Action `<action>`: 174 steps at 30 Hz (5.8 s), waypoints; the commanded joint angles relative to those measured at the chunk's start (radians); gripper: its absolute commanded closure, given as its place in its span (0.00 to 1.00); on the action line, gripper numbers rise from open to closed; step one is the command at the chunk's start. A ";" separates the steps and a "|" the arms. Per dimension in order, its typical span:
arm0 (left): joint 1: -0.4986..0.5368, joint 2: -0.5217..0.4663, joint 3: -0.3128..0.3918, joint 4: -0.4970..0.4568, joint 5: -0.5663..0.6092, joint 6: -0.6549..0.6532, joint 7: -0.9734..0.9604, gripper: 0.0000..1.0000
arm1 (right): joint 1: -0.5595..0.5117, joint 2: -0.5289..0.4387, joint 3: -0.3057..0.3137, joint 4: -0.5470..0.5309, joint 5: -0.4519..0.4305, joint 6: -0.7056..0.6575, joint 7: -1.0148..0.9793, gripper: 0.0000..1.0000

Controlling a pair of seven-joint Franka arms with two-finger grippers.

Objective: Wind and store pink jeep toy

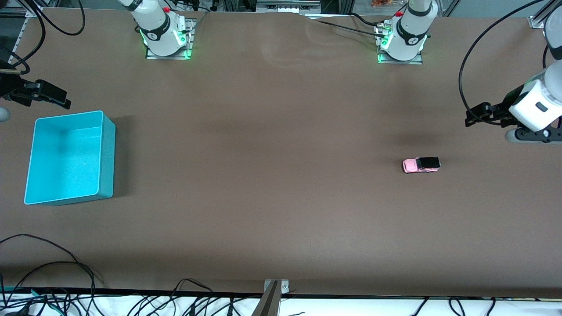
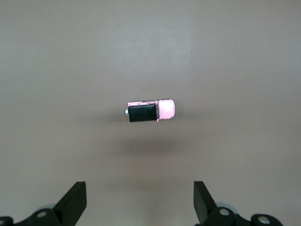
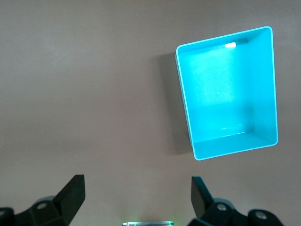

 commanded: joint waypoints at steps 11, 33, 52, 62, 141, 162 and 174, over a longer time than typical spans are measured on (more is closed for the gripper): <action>0.001 -0.012 -0.004 -0.266 0.036 0.339 -0.010 0.00 | -0.001 -0.011 0.002 -0.007 0.013 -0.010 0.002 0.00; 0.003 0.055 -0.002 -0.511 0.037 0.674 0.009 0.00 | -0.002 -0.002 0.002 -0.007 0.013 -0.011 -0.017 0.00; 0.001 0.147 -0.002 -0.533 0.045 0.761 1.058 0.00 | -0.001 -0.005 0.004 -0.005 0.013 -0.013 -0.013 0.00; -0.004 0.198 -0.002 -0.533 0.119 0.869 1.345 0.00 | -0.001 -0.005 0.004 -0.007 0.013 -0.014 -0.024 0.00; -0.085 0.382 0.005 -0.514 -0.039 0.952 1.562 1.00 | -0.002 -0.002 0.001 -0.008 0.014 -0.013 -0.031 0.00; -0.068 0.416 0.176 -0.508 -0.053 0.979 1.777 1.00 | -0.002 -0.002 0.002 -0.011 0.014 -0.013 -0.028 0.00; 0.032 0.444 0.220 -0.508 -0.047 0.984 1.847 1.00 | -0.004 -0.002 -0.002 -0.011 0.014 -0.014 -0.042 0.00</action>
